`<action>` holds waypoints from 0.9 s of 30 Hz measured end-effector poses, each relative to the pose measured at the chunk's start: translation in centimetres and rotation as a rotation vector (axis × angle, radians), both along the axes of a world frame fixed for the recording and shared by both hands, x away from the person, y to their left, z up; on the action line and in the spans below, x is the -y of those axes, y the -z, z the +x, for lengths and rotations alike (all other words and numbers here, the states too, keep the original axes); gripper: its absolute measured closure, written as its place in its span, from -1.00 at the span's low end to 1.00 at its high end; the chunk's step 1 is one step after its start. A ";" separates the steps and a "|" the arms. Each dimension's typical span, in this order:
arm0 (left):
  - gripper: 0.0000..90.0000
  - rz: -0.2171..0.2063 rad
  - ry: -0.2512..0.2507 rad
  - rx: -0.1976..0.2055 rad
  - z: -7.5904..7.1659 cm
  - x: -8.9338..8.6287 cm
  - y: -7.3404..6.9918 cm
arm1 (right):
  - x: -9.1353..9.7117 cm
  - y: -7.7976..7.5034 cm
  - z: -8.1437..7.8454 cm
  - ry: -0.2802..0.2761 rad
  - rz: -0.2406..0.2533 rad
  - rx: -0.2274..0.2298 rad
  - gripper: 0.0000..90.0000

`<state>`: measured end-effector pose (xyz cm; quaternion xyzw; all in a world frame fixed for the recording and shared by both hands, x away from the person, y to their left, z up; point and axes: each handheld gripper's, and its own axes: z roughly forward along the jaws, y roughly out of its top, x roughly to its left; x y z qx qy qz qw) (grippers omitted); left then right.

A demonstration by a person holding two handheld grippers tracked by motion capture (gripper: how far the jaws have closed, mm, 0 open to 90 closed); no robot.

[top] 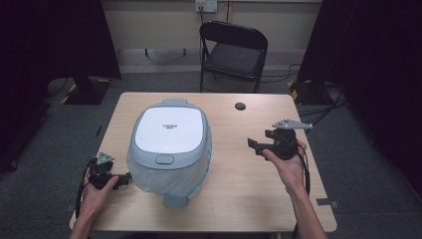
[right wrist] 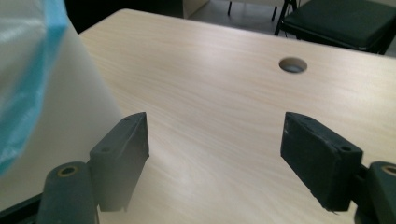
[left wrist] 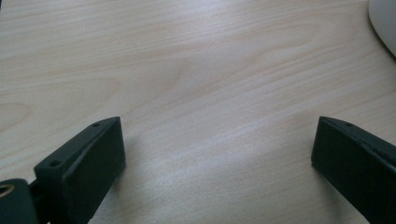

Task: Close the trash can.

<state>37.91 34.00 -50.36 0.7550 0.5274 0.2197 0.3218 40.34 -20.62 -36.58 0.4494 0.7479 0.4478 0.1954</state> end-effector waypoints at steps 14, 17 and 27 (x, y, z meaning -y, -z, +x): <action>-0.99 -0.002 -0.004 -0.001 0.0 0.0 0.0 | 3.8 6.0 -1.1 0.097 -0.035 -0.099 -0.51; -0.99 0.000 -0.002 -0.001 -0.1 0.0 0.0 | 4.3 7.3 -1.4 0.124 -0.048 -0.126 -0.55; -1.00 -0.001 0.046 -0.003 -0.1 0.2 0.0 | 5.5 10.7 -1.9 0.180 -0.094 -0.209 -0.62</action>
